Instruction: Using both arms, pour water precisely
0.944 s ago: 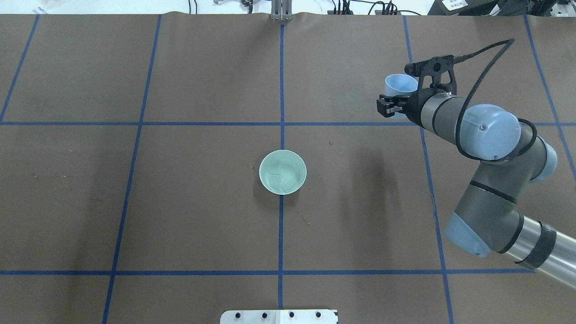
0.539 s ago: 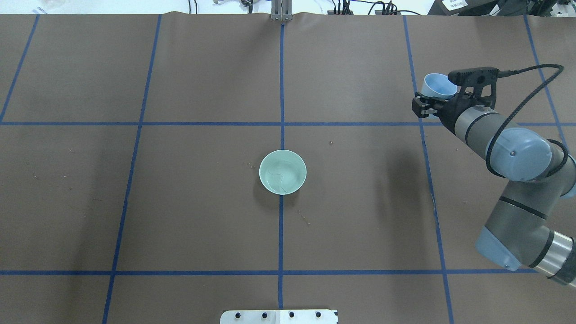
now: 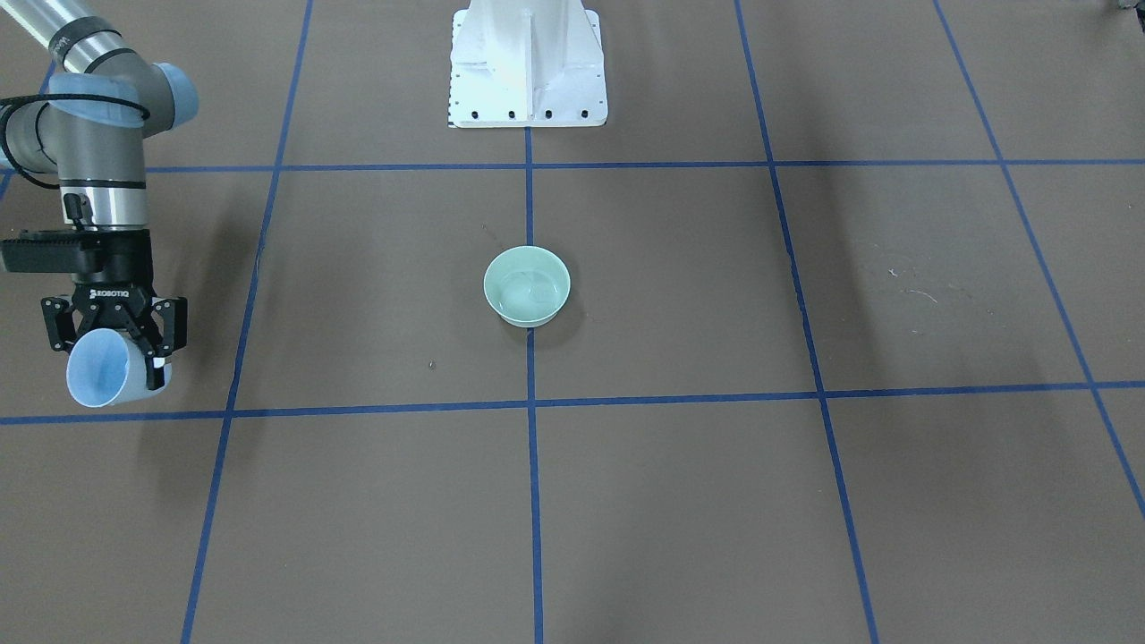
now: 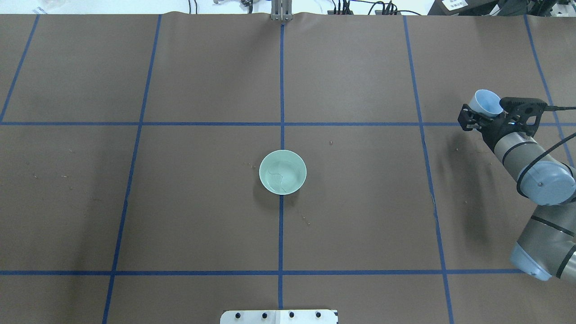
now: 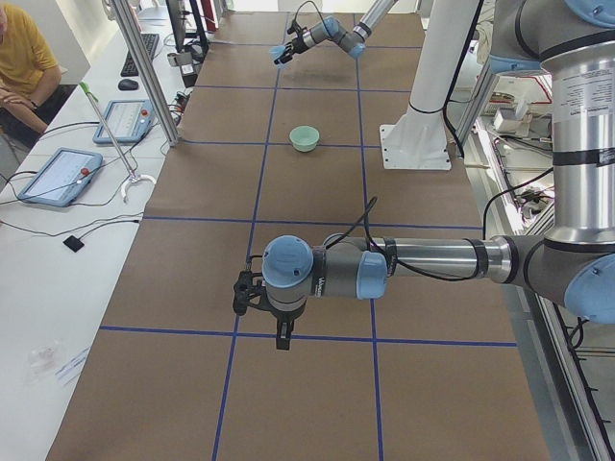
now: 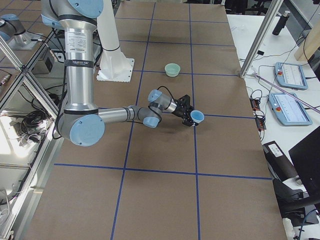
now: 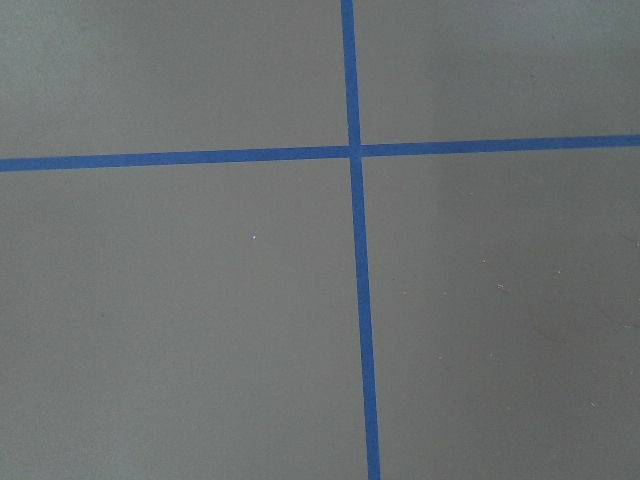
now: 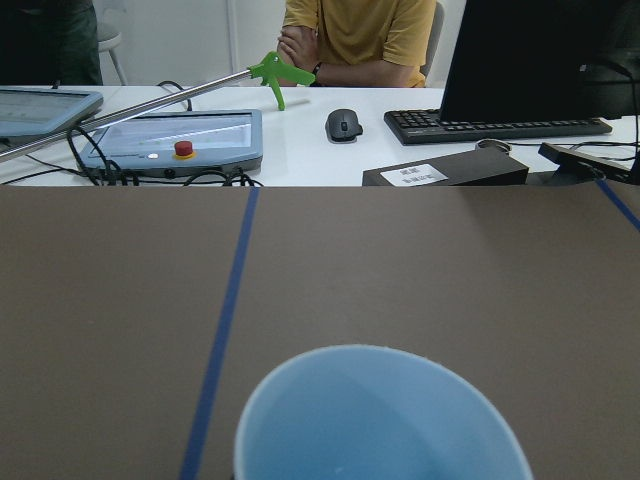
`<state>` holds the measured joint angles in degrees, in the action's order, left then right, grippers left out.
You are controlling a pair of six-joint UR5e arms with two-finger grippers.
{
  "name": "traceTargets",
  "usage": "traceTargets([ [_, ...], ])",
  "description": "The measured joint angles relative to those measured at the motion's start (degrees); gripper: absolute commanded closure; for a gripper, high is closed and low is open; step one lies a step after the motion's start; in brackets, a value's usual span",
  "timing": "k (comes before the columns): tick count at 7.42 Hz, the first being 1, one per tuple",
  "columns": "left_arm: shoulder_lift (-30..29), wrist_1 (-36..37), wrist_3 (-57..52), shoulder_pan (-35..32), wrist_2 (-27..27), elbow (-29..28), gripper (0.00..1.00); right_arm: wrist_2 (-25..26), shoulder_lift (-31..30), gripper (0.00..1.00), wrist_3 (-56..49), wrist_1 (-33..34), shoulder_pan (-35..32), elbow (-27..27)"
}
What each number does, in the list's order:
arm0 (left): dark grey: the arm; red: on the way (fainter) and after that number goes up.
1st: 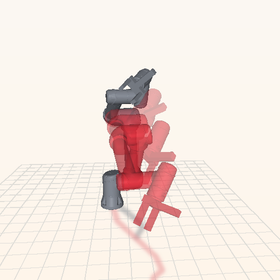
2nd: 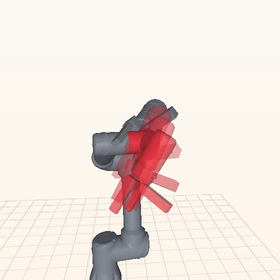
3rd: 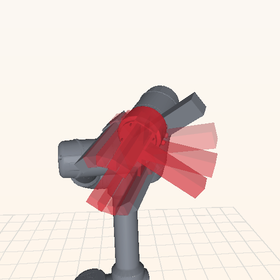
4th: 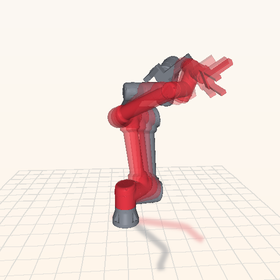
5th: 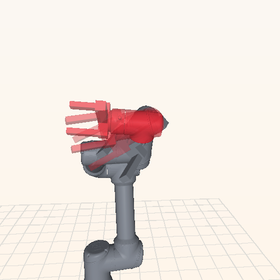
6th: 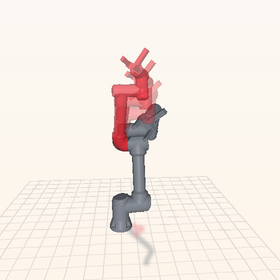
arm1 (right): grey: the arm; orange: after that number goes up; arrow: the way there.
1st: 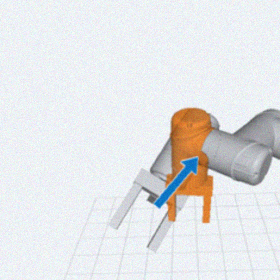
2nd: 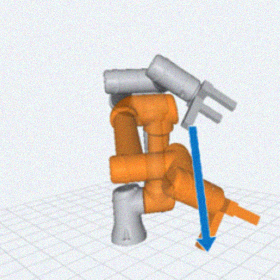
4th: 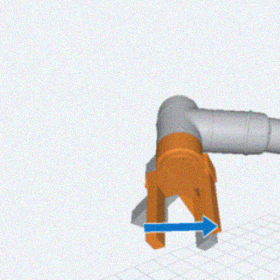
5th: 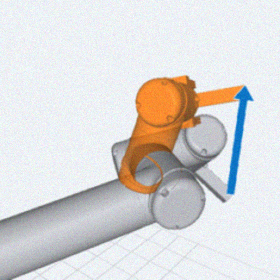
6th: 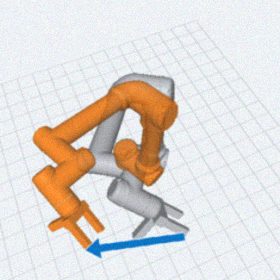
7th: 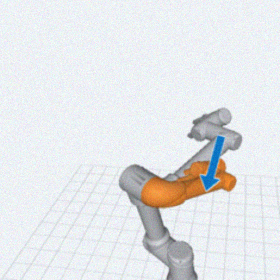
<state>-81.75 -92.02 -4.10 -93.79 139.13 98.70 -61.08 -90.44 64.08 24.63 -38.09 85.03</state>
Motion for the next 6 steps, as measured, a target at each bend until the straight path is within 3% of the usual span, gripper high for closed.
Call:
traceTargets([
  [2, -0.1, 0.0, 0.1, 0.1, 0.0, 0.0, 0.00, 1.5, -1.2, 1.00, -0.2, -5.6, 0.0, -5.0],
  [4, -0.2, 0.0, 0.2, 0.1, 0.0, -0.1, 0.00, 4.0, -2.4, 1.00, -0.6, -6.5, 0.0, -5.7],
  [5, -0.2, 0.0, 0.2, 0.1, 0.0, -0.1, 0.00, 5.3, -2.7, 0.86, -0.7, -6.5, 0.0, -5.7],
  [6, -0.2, 0.0, 0.2, 0.1, 0.0, -0.2, 0.00, 6.2, -2.8, 0.78, -0.7, -6.5, 0.2, -5.8],
])
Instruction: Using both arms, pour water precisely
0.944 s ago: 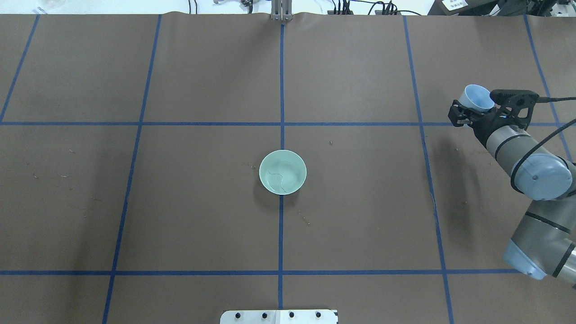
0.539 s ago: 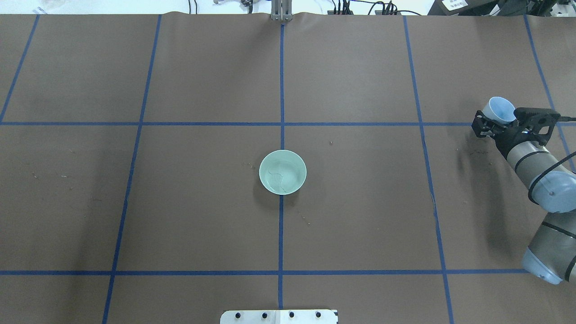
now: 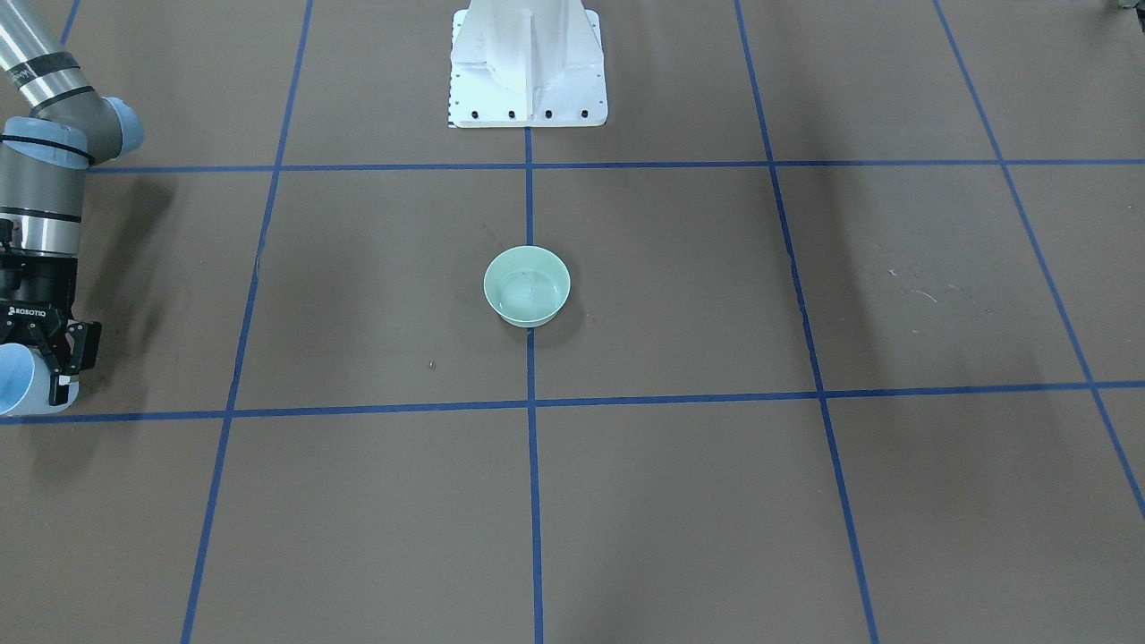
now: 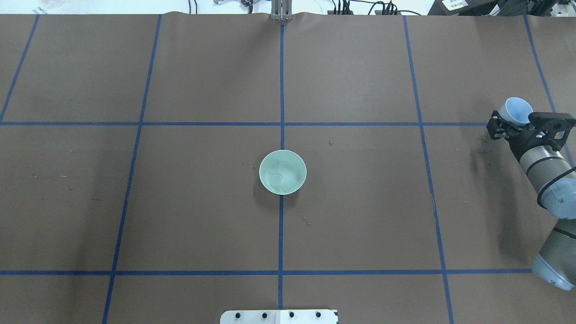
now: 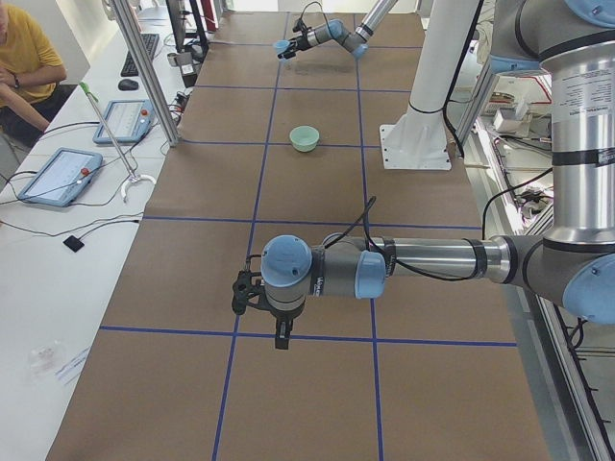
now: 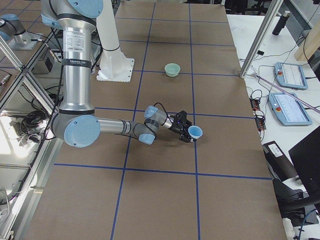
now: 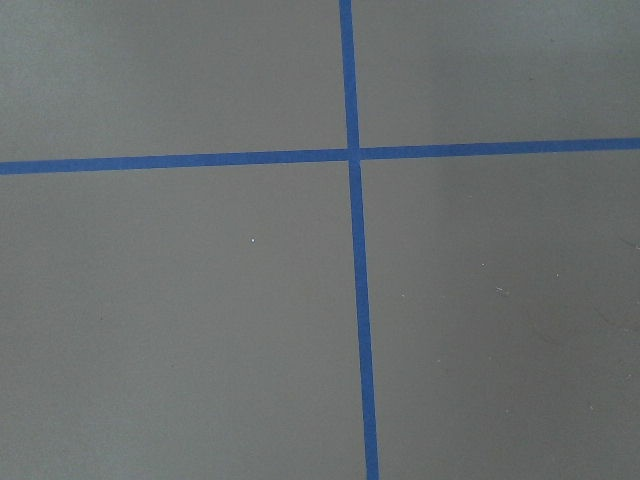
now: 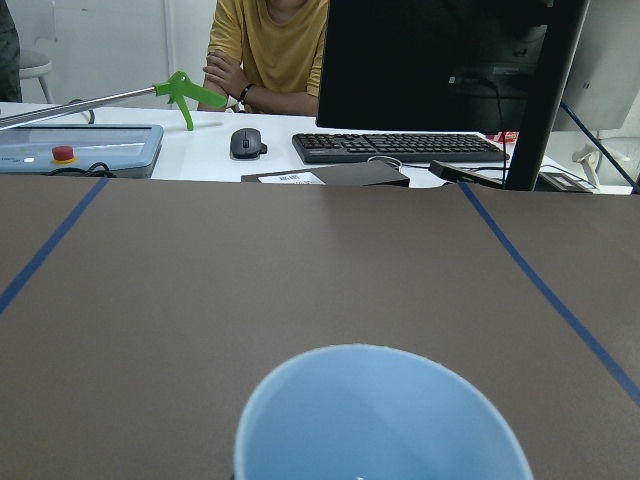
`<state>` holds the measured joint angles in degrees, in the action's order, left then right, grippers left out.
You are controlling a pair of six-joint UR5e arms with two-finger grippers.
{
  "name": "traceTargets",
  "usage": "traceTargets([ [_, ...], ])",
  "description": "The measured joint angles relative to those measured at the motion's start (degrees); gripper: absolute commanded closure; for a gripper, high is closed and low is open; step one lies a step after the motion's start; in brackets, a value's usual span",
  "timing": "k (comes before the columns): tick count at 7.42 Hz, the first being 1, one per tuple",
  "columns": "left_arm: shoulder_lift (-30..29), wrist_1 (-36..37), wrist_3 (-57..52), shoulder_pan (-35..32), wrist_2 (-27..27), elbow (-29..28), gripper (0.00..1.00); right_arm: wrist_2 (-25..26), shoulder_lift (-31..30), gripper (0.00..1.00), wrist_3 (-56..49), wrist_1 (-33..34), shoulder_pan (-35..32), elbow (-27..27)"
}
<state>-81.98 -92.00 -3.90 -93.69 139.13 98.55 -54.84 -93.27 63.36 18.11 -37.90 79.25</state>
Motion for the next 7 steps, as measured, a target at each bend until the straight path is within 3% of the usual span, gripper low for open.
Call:
traceTargets([
  [2, 0.0, 0.1, 0.0, 0.0, 0.0, 0.0, 0.00, 1.4, 0.0, 0.64, 0.0, 0.1, 1.0, -0.2],
  [3, 0.0, 0.1, 0.0, 0.0, 0.0, -0.1, 0.00, 2.4, 0.1, 0.44, 0.0, 0.2, 2.1, -0.2],
  [4, 0.0, 0.1, 0.0, 0.0, 0.0, -0.1, 0.00, 3.4, 0.2, 0.16, 0.0, 0.4, 3.1, -0.4],
  [5, 0.0, 0.1, 0.0, 0.0, 0.0, -0.1, 0.00, 4.2, 0.5, 0.00, 0.0, 0.5, 4.0, -0.7],
  [7, -0.1, 0.2, 0.0, 0.0, 0.0, -0.1, 0.00, 5.4, 0.6, 0.00, 0.0, 0.4, 5.1, -1.0],
])
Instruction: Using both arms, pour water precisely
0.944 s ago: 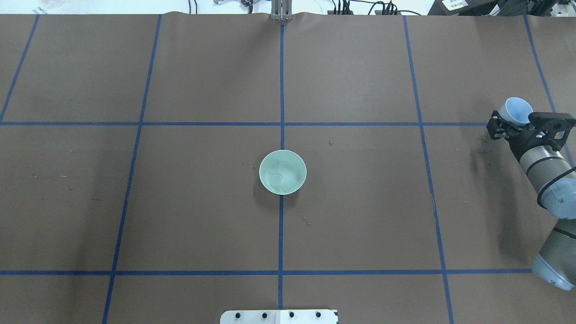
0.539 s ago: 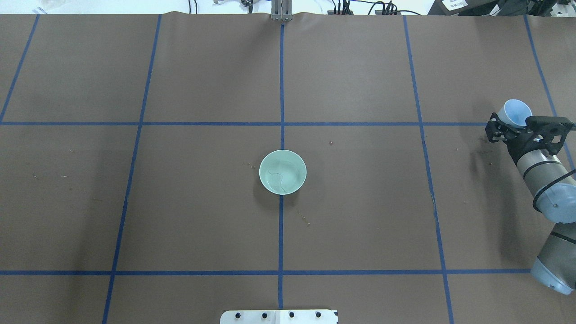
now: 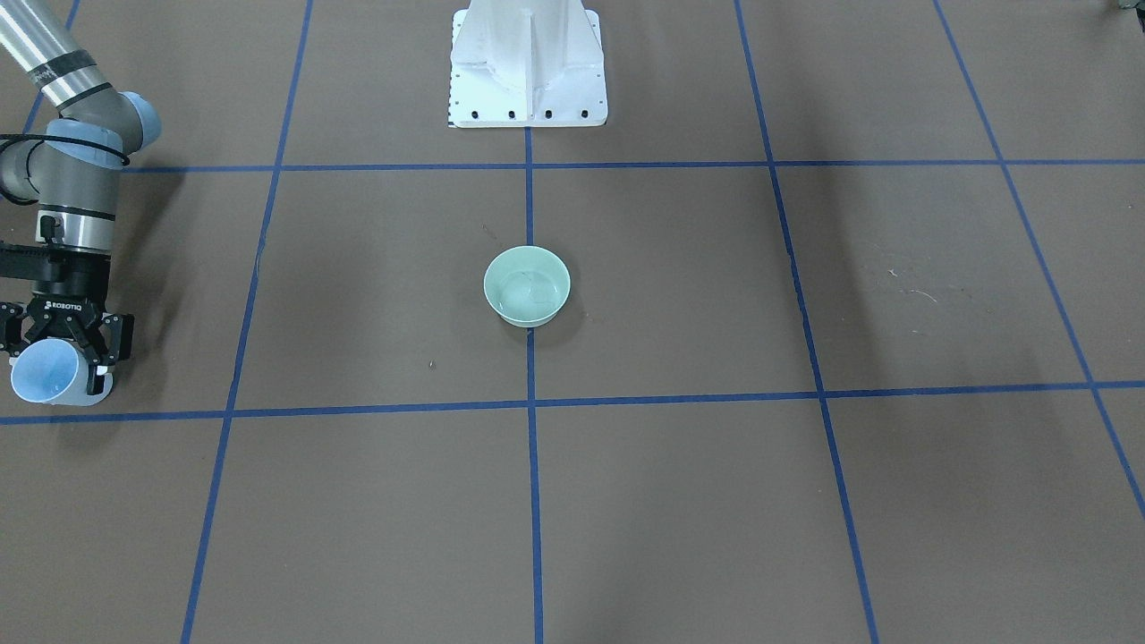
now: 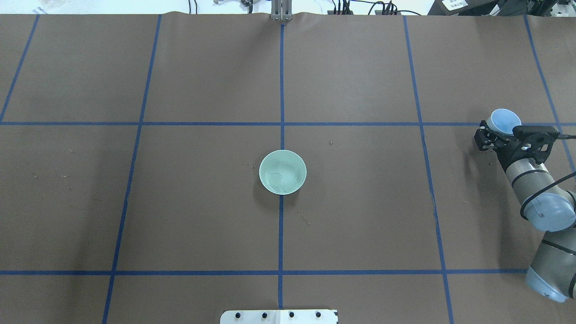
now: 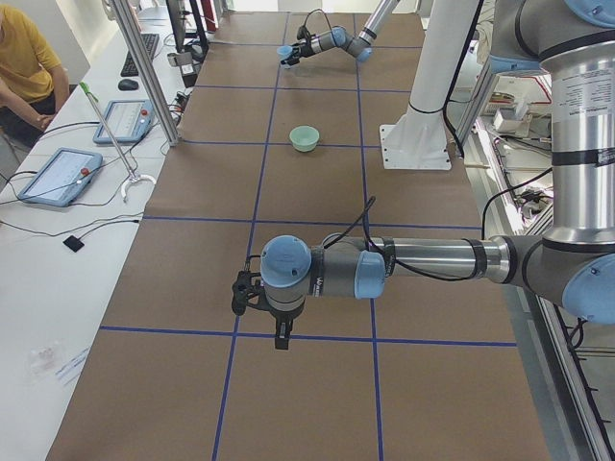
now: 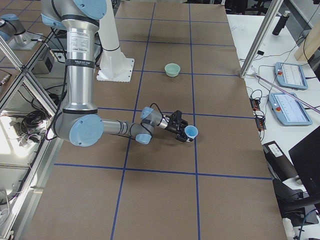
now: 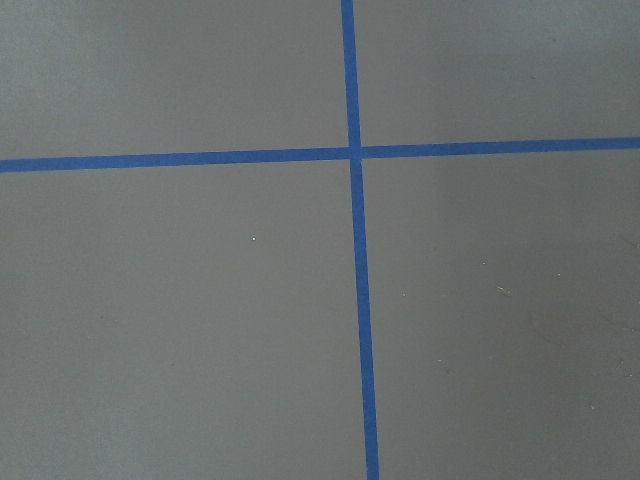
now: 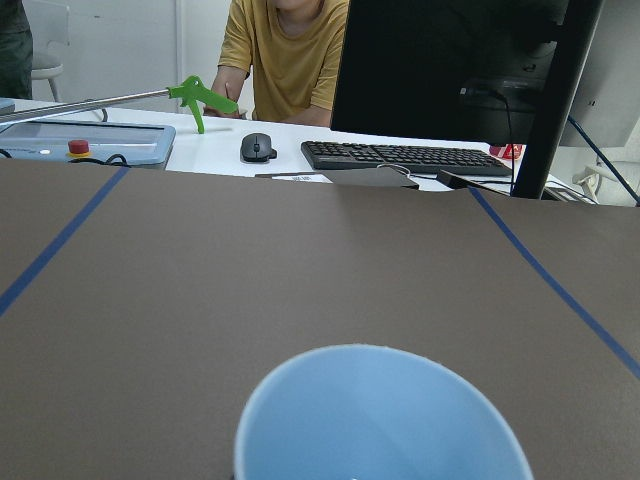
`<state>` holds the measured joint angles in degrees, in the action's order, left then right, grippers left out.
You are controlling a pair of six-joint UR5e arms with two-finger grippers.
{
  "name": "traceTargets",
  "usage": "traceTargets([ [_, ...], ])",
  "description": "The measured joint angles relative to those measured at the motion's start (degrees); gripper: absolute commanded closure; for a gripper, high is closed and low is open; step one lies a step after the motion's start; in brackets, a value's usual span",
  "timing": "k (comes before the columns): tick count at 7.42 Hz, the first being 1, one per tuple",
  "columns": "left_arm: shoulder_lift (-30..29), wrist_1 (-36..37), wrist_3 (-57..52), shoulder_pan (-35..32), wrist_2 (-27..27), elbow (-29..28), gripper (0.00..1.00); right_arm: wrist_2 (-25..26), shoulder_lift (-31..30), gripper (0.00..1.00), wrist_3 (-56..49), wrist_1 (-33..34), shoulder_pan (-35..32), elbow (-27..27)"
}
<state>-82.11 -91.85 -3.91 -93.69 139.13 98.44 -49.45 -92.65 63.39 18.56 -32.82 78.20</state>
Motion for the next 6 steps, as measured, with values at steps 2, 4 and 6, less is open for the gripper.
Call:
traceTargets([
  [2, -0.1, 0.1, 0.0, 0.0, 0.0, 0.0, 0.00, 0.5, 0.0, 0.00, 0.0, -0.3, 0.4, -0.1],
  [4, -0.1, 0.1, 0.0, 0.0, -0.1, 0.0, 0.00, 1.4, 0.1, 0.00, 0.0, -0.4, 0.5, 0.3],
  [6, -0.1, 0.1, 0.0, 0.0, -0.1, -0.1, 0.00, 3.6, -0.1, 0.00, -0.2, -0.5, 0.4, 1.5],
])
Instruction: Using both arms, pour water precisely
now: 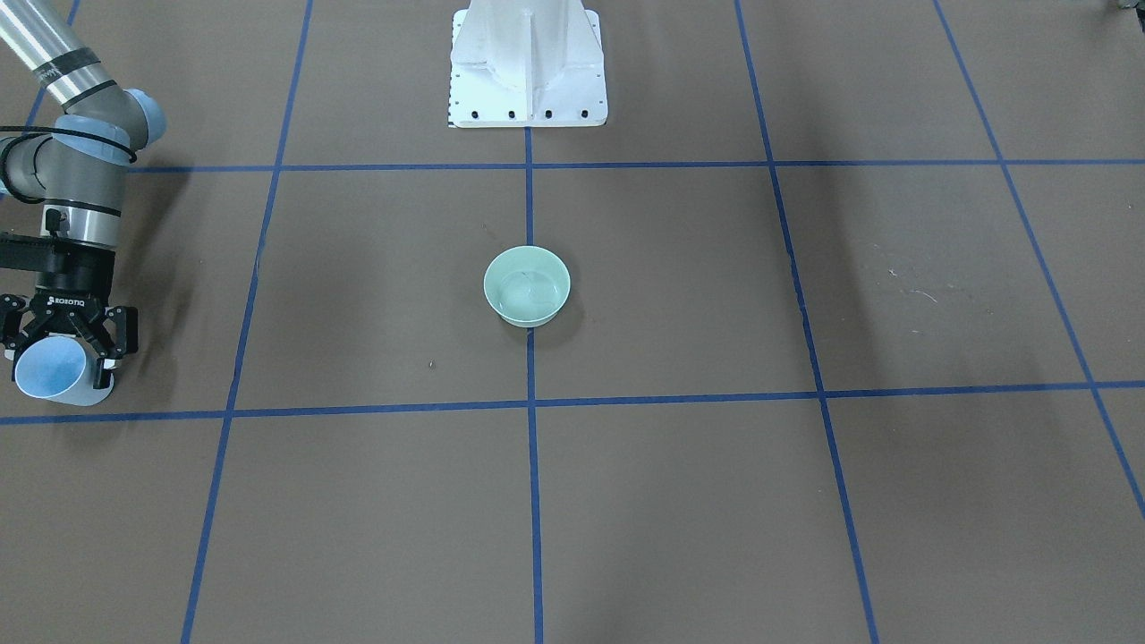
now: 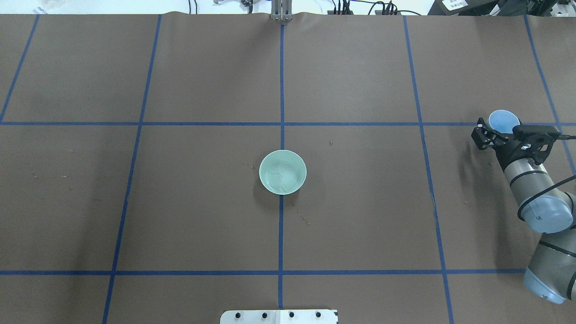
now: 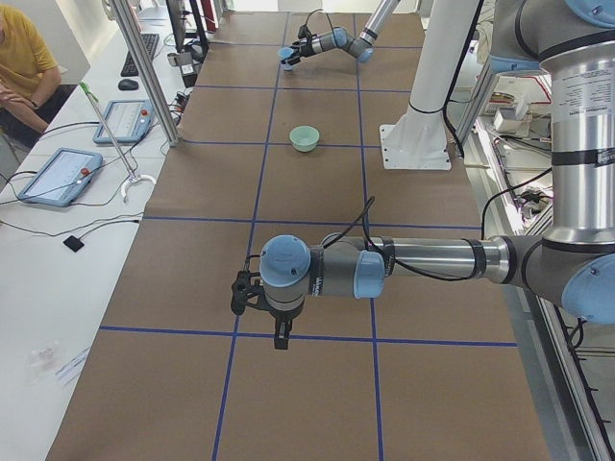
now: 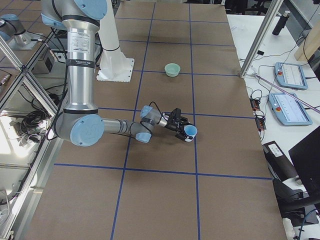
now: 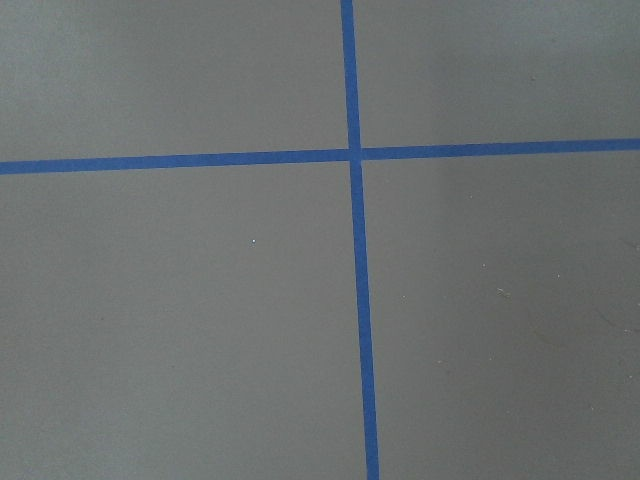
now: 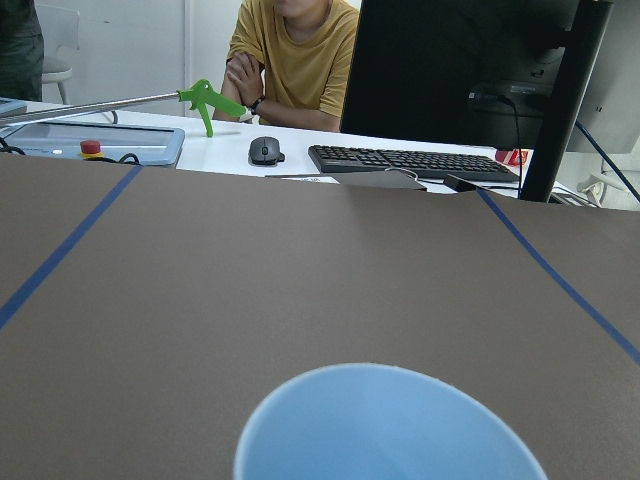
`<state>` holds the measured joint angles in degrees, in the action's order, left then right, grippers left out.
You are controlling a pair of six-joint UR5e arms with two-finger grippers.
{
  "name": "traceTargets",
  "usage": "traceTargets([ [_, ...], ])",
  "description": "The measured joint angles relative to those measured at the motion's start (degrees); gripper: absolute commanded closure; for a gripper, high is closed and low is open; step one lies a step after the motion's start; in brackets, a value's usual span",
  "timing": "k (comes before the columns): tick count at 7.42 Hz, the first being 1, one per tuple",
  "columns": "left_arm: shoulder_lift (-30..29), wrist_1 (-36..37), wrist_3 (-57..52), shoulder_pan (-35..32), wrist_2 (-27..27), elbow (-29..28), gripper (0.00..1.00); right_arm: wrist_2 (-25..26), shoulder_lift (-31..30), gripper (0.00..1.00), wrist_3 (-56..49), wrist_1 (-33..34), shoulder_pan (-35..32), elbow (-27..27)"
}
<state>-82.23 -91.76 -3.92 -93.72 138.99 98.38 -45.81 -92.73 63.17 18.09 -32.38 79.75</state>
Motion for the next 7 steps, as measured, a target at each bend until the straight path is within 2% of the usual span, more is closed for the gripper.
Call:
traceTargets([
  [3, -0.1, 0.0, 0.0, 0.0, 0.0, 0.0, 0.00, 3.9, -0.6, 0.00, -1.8, -2.8, -0.1, 1.2],
  [5, -0.2, 0.0, 0.0, 0.0, 0.0, 0.0, 0.00, 4.7, -0.4, 0.00, -4.6, -5.6, -0.2, 1.8],
  [7, -0.2, 0.0, 0.0, 0.0, 0.1, 0.0, 0.00, 1.4, 0.3, 0.00, -6.3, -6.3, -0.7, 4.5],
])
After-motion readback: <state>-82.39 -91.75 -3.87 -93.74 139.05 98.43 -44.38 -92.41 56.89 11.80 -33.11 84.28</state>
